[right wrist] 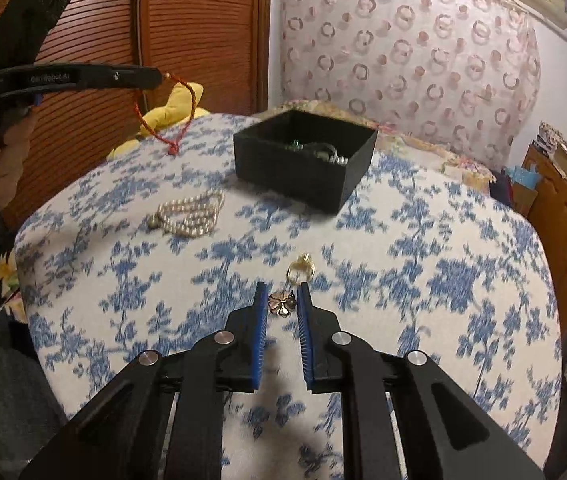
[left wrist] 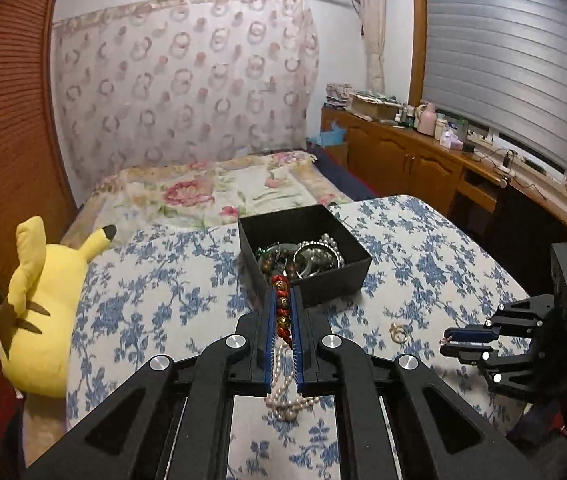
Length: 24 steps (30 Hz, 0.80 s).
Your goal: Organize jewelry
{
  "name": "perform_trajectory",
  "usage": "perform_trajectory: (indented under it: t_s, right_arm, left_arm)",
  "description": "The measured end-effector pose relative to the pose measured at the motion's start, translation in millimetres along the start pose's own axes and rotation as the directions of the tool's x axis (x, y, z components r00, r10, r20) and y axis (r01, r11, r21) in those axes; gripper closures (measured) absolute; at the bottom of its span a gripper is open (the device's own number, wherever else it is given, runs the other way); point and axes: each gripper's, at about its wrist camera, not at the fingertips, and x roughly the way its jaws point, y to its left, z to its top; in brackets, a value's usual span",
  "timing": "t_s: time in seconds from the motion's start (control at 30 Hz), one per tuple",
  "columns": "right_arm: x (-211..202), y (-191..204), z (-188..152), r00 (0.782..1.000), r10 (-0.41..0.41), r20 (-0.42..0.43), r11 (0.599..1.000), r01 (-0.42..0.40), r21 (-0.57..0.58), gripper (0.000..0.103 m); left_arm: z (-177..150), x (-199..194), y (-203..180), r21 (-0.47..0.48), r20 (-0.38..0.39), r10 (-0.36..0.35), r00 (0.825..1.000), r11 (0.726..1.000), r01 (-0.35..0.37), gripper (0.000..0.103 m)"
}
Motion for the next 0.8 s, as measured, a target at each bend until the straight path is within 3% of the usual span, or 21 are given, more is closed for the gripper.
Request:
perform_trajectory:
  t_s: [0.5,0.8]
  right_arm:
    - [21,-33,74,0.997,-0.004,0.083,0.999,0.006,-0.031,0.086]
    - [63,-54,114,0.996,0.013,0.083,0.999,-0.009,-0.054,0.086]
  left_arm:
    - [32,49,12,-0.028,-0.003,-0.029,1.000,0.999,0.029,0.097]
    - [53,83,17,-0.025,-0.019,-0.031,0.999,0.999,0.031,0.097]
